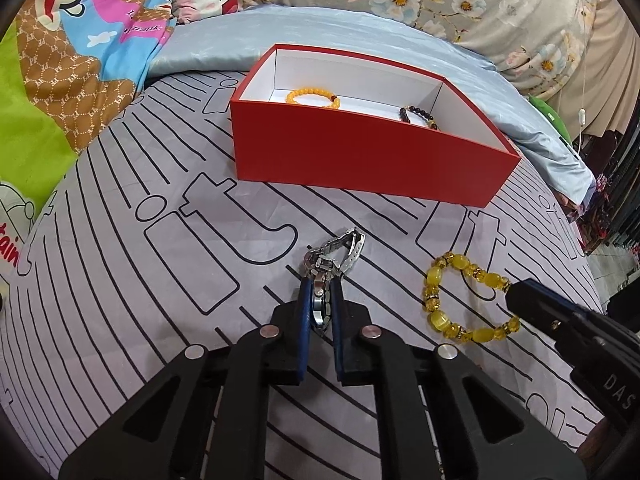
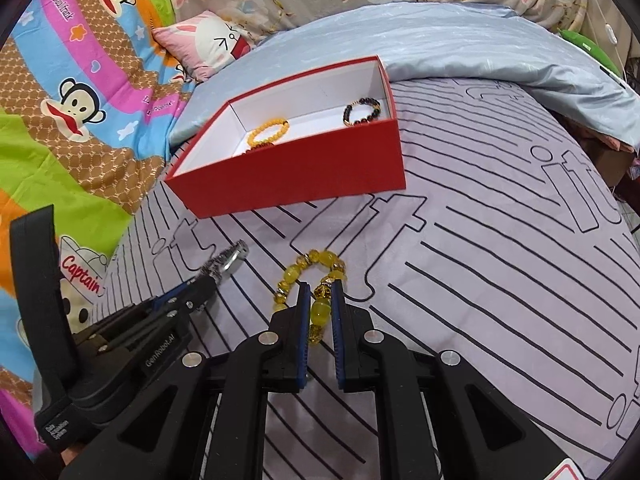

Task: Organize jewelry
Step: 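Carry the watch and yellow bracelet into the red box and open both grippers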

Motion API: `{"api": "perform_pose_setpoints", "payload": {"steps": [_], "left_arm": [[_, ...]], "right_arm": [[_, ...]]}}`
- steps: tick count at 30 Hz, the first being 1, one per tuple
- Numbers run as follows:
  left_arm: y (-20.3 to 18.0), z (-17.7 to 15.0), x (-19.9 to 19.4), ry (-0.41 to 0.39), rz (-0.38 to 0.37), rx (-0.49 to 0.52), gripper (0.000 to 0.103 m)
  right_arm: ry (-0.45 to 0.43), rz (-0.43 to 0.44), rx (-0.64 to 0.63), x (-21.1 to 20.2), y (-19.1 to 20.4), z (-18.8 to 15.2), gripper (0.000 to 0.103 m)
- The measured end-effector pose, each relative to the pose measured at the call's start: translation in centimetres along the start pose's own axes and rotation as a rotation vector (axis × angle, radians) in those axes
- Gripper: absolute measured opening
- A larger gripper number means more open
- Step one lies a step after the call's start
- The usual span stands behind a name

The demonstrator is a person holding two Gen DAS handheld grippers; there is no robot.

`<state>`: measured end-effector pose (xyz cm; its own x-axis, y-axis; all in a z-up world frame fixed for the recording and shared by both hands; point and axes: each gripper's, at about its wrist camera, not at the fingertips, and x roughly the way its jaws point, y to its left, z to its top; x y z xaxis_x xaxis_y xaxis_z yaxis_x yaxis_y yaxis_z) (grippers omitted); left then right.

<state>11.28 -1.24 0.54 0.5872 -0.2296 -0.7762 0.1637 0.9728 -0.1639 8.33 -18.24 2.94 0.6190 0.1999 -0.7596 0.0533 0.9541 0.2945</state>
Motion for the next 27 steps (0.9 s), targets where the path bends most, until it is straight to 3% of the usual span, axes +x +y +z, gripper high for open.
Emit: {"api": "perform_pose_setpoints", "payload": {"steps": [27], "left_arm": [[-0.2,3.4,-6.3,-0.07,-0.019,0.028,0.009]], "right_arm": [[-0.134,0.008,-0.048,-6.0,1.8,4.5,0.009]]}}
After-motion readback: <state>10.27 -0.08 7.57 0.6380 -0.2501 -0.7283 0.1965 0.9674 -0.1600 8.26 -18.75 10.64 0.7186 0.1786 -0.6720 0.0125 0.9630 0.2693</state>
